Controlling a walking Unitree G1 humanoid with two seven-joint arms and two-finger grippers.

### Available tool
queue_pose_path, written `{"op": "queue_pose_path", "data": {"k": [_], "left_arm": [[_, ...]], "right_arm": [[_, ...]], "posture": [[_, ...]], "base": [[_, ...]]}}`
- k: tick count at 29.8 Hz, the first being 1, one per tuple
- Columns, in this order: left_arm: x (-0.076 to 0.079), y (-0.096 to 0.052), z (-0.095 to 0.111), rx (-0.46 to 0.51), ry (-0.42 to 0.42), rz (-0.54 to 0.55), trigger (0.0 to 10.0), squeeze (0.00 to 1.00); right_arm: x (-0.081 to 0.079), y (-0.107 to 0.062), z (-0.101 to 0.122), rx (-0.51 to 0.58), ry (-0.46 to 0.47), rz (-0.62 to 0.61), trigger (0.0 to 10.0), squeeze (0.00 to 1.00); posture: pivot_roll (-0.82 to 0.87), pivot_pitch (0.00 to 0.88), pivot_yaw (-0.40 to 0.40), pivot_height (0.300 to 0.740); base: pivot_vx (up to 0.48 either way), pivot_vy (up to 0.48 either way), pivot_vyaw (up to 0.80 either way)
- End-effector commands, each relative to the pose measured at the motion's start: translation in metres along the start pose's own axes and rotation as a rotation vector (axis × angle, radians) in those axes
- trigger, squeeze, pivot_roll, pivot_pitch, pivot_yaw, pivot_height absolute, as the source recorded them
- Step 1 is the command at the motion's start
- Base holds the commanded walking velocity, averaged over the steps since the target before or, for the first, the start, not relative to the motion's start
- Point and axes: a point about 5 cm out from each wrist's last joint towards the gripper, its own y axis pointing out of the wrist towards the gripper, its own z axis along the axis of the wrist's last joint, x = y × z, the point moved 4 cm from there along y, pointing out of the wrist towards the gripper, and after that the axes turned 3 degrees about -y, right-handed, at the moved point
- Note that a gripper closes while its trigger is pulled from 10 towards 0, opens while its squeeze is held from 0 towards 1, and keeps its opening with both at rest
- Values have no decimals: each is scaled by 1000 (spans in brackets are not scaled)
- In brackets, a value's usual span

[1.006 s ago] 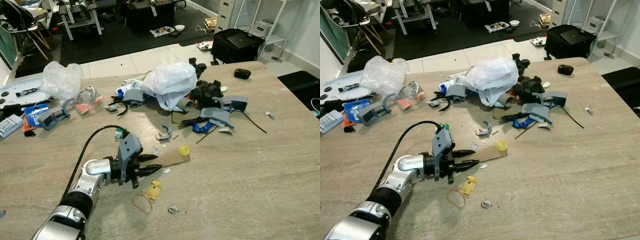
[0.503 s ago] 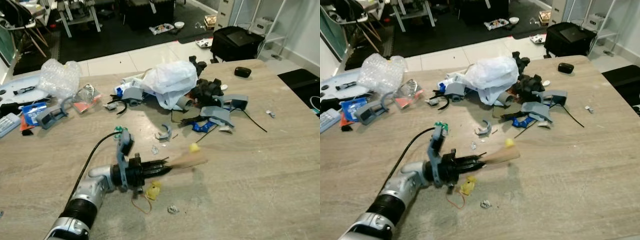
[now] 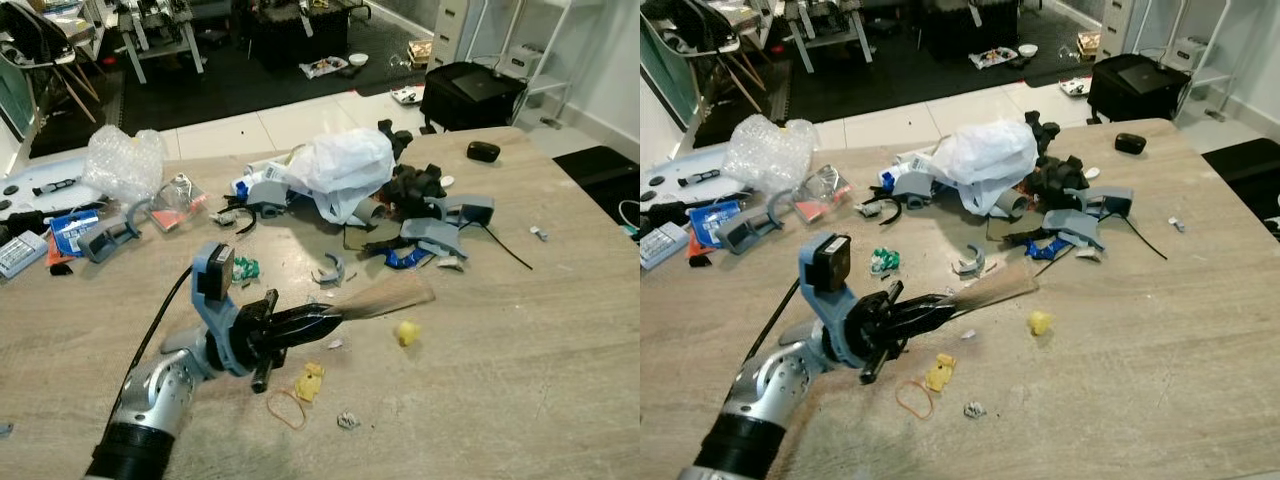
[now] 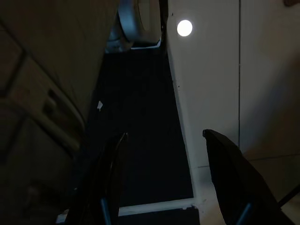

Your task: Picking trash to rubbish bin

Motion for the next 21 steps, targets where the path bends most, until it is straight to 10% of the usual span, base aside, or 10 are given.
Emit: {"op": "queue_pose_path", "data": {"k": [1, 8, 21], "left_arm": [[-4, 4, -6, 21, 25, 96, 10000, 0], [-4, 12, -14, 199, -94, 205, 10000, 0], [-12, -2, -19, 167, -96, 360, 10000, 0]], "right_arm": [[-4, 0, -9, -33, -6, 9, 10000, 0], [-4, 1, -1, -20, -11, 5, 10000, 0], [-6, 2, 18, 6, -60, 11, 10000, 0]], "posture": [[-170, 160, 102, 740], [-148, 139, 87, 740], [-109, 106, 61, 740]], "base": [[0, 0, 0], [0, 0, 0], [-308, 0, 0]]}}
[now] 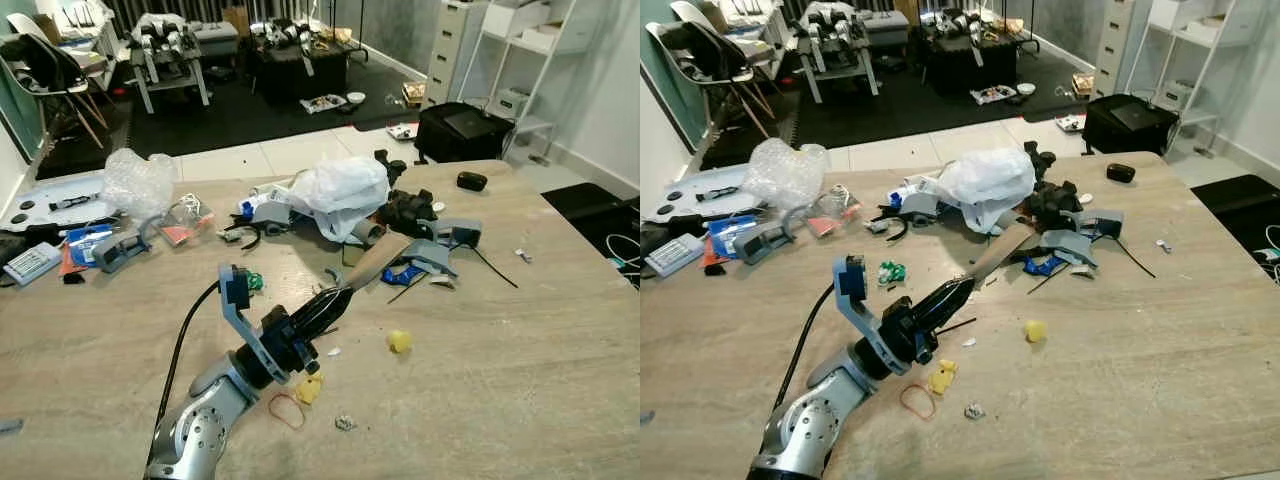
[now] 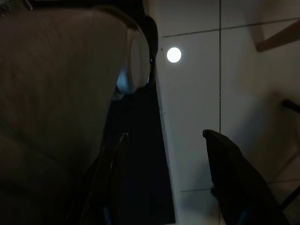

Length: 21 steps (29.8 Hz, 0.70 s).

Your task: Picking trash to rubbish bin

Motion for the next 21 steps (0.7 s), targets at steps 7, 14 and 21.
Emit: {"op": "queue_pose_path", "data": {"k": [7, 14, 21], "left_arm": [[-2, -4, -7, -30, 31, 47, 10000, 0], [-1, -4, -7, -37, 40, 43, 10000, 0], [1, -2, -7, -39, 49, 34, 10000, 0]], "right_arm": [[-6, 0, -13, -44, -15, 13, 10000, 0], [-6, 0, -15, -53, -20, 10, 10000, 0], [-4, -1, -16, -58, -14, -4, 10000, 0]], "posture": [[-100, 105, 56, 740], [-96, 102, 53, 740], [-98, 102, 55, 740]], "base": [[-470, 0, 0], [-469, 0, 0], [-460, 0, 0]]}}
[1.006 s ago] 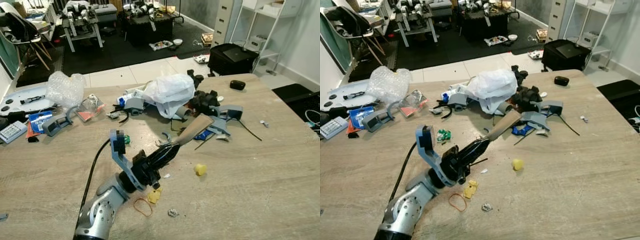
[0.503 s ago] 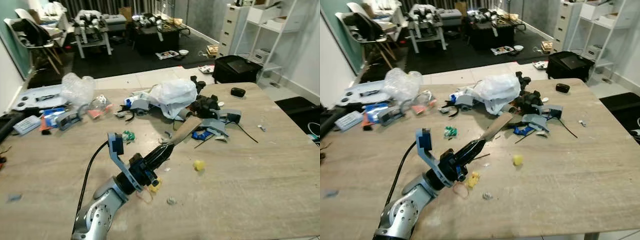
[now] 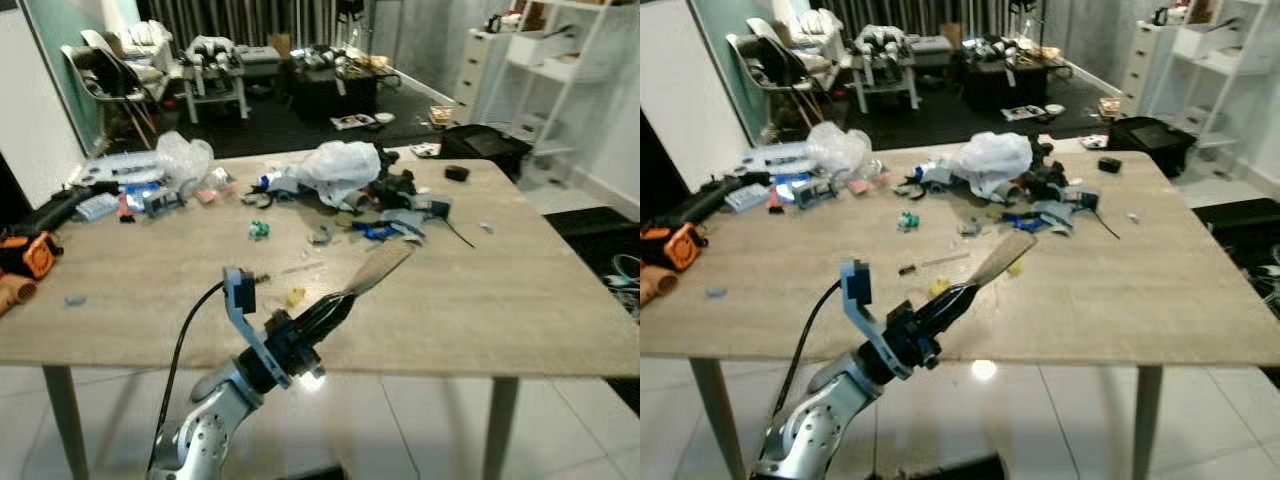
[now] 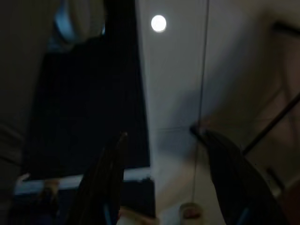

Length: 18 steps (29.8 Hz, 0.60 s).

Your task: Picking trash to rubbish bin

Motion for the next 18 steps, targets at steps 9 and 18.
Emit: {"op": "queue_pose_path", "data": {"k": [9, 18], "left_arm": [[-2, -1, 2, 8, 42, 22, 10000, 0], [-5, -3, -4, 0, 73, 69, 10000, 0]], "right_arm": [[-6, 0, -7, -30, -29, 11, 10000, 0], [-5, 0, -9, -42, -44, 13, 10000, 0]], "posture": [[-92, 109, 51, 740], [-72, 117, 35, 740]], "base": [[-98, 0, -263], [0, 0, -788]]}}
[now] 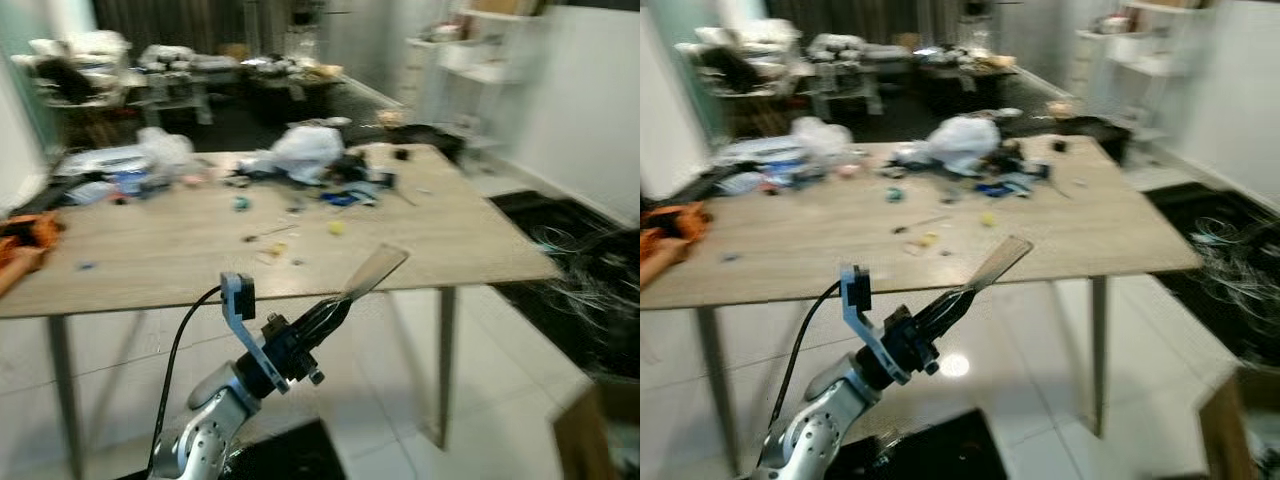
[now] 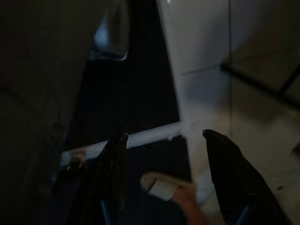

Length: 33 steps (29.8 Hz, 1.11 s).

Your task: Picking trash to rubbish bin

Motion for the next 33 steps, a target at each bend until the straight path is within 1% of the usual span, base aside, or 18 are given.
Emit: {"op": "queue_pose_path", "data": {"k": [1, 12, 18, 24, 31, 33], "left_arm": [[-2, -3, -3, 3, 10, 31, 10000, 0], [-4, -2, -5, -9, 24, 40, 10000, 0], [-4, 0, -9, -26, 30, 37, 10000, 0], [-6, 7, -11, -53, 58, 39, 10000, 0], [-8, 10, -14, -74, 93, 48, 10000, 0], [-10, 11, -15, -86, 121, 65, 10000, 0]], "right_arm": [[0, 0, 4, 9, -9, 2, 10000, 0], [2, 0, 3, 1, -37, -7, 10000, 0], [5, 0, -1, -20, -46, -32, 10000, 0], [11, -1, -5, -31, -34, -74, 10000, 0], [12, -1, -5, -32, -23, -82, 10000, 0], [12, -1, -5, -35, -22, -83, 10000, 0]], "posture": [[-69, 118, 32, 740], [-71, 114, 31, 740], [-81, 112, 41, 740], [-94, 111, 53, 740], [-102, 109, 59, 740], [-98, 110, 58, 740]], "base": [[0, 0, -788], [0, 0, -788], [0, 0, -788], [0, 0, -788], [0, 0, -788], [0, 0, -788]]}}
